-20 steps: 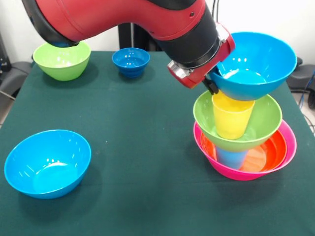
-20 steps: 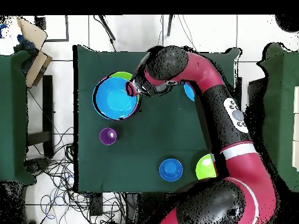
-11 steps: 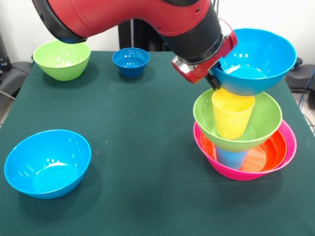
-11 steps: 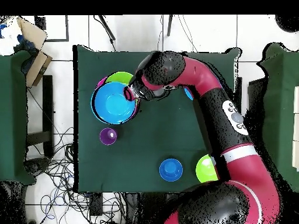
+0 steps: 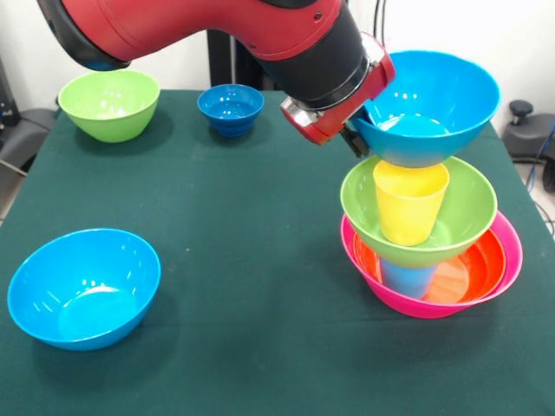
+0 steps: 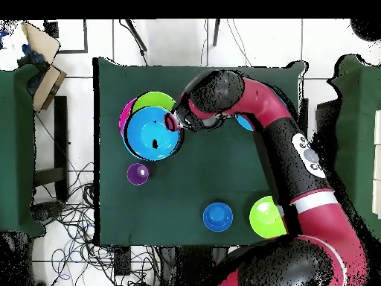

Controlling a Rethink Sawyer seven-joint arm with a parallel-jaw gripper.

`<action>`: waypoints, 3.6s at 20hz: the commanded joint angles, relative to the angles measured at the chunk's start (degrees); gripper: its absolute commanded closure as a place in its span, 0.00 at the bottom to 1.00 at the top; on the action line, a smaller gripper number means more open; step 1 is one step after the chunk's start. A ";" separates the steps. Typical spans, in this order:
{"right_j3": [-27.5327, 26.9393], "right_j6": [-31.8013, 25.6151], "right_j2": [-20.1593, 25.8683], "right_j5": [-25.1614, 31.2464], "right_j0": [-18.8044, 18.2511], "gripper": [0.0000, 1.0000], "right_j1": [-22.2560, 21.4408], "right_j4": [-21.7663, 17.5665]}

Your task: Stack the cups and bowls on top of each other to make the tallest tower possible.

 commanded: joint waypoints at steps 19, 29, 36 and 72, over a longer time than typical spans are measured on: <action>-6.41 -0.95 -2.05 -0.46 1.83 1.00 3.84 -2.22; -3.51 -0.75 -2.09 -2.21 0.73 1.00 3.08 -2.30; -1.48 -1.03 -2.08 -4.70 -0.11 1.00 3.31 -2.95; 2.08 0.29 -1.79 -9.83 0.56 1.00 3.17 -3.09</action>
